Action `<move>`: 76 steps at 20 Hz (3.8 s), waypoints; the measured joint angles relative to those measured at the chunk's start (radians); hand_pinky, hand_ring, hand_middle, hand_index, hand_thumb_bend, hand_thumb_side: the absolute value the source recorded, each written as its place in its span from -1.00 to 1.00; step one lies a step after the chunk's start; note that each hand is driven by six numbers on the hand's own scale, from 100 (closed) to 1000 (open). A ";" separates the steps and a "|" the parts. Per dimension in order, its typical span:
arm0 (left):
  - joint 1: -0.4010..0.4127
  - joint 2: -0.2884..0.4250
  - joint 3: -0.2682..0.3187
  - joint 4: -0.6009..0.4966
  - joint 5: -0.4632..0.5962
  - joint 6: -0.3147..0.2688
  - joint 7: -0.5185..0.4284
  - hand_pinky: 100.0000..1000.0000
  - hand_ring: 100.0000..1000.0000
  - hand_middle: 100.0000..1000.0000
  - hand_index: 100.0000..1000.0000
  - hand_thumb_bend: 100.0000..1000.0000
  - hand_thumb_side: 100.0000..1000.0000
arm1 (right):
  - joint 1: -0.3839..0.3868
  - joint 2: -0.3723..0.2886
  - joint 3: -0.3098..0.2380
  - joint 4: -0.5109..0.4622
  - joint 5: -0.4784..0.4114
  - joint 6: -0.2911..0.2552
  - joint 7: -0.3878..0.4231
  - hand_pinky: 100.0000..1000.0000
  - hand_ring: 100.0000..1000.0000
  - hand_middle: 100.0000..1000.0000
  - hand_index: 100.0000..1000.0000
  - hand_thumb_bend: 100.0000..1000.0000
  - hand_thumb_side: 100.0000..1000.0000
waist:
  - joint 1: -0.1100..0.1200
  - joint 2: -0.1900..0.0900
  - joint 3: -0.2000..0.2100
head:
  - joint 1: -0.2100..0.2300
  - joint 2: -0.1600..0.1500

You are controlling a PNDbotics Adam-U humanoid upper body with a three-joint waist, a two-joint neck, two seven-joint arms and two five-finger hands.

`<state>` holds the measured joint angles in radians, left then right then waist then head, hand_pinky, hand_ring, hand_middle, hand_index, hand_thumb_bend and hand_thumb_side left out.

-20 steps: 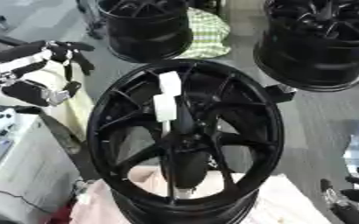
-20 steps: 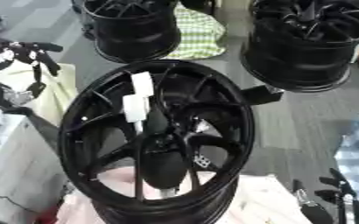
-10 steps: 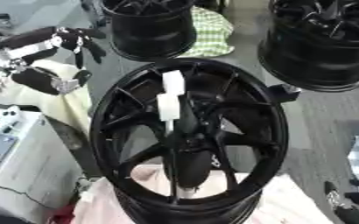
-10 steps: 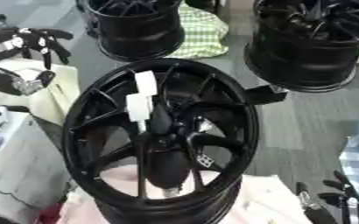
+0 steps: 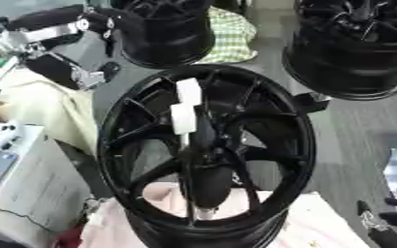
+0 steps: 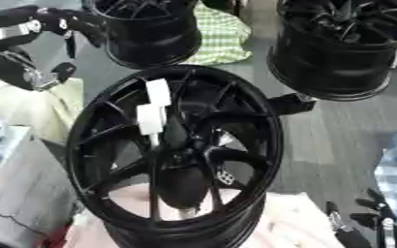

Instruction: Pull the pin out of the wheel hub.

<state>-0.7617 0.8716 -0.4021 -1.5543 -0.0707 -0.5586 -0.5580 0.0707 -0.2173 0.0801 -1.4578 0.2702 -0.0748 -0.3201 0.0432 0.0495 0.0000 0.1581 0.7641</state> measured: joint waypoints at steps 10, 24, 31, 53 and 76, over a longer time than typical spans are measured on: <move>-0.097 -0.102 -0.163 0.041 -0.104 0.000 0.000 0.01 1.00 0.69 1.00 -0.79 0.00 | -0.001 0.000 0.001 0.000 0.001 0.000 0.009 0.33 0.16 0.40 0.85 -0.27 -0.47 | 0.005 0.000 -0.012 | 0.007 0.000; -0.114 -0.159 -0.242 0.078 -0.240 0.000 0.000 0.10 1.00 0.65 0.97 -0.53 -0.30 | -0.009 0.000 0.006 0.000 0.008 0.000 0.017 0.32 0.16 0.40 0.85 -0.26 -0.47 | 0.010 0.000 -0.019 | 0.015 0.000; -0.114 -0.158 -0.247 0.079 -0.293 0.000 0.000 0.10 1.00 0.62 0.96 -0.44 -0.23 | -0.009 -0.001 0.006 0.000 0.009 0.002 0.019 0.32 0.16 0.40 0.85 -0.26 -0.47 | 0.014 0.000 -0.019 | 0.016 0.000; -0.081 -0.131 -0.247 0.100 -0.413 0.000 0.000 0.05 1.00 0.40 0.85 -0.42 0.06 | -0.009 -0.005 0.006 0.000 0.009 0.004 0.024 0.33 0.16 0.40 0.85 -0.26 -0.47 | 0.015 0.000 -0.011 | 0.020 0.000; -0.076 -0.132 -0.246 0.119 -0.472 0.000 0.000 0.01 1.00 0.32 0.82 -0.26 -0.43 | -0.009 -0.005 0.006 0.000 0.009 0.006 0.028 0.33 0.17 0.40 0.85 -0.26 -0.47 | 0.015 0.000 -0.010 | 0.021 0.000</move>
<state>-0.8373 0.7399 -0.6484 -1.4350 -0.5431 -0.5586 -0.5580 0.0618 -0.2226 0.0859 -1.4573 0.2789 -0.0684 -0.2923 0.0586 0.0495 -0.0102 0.1786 0.7643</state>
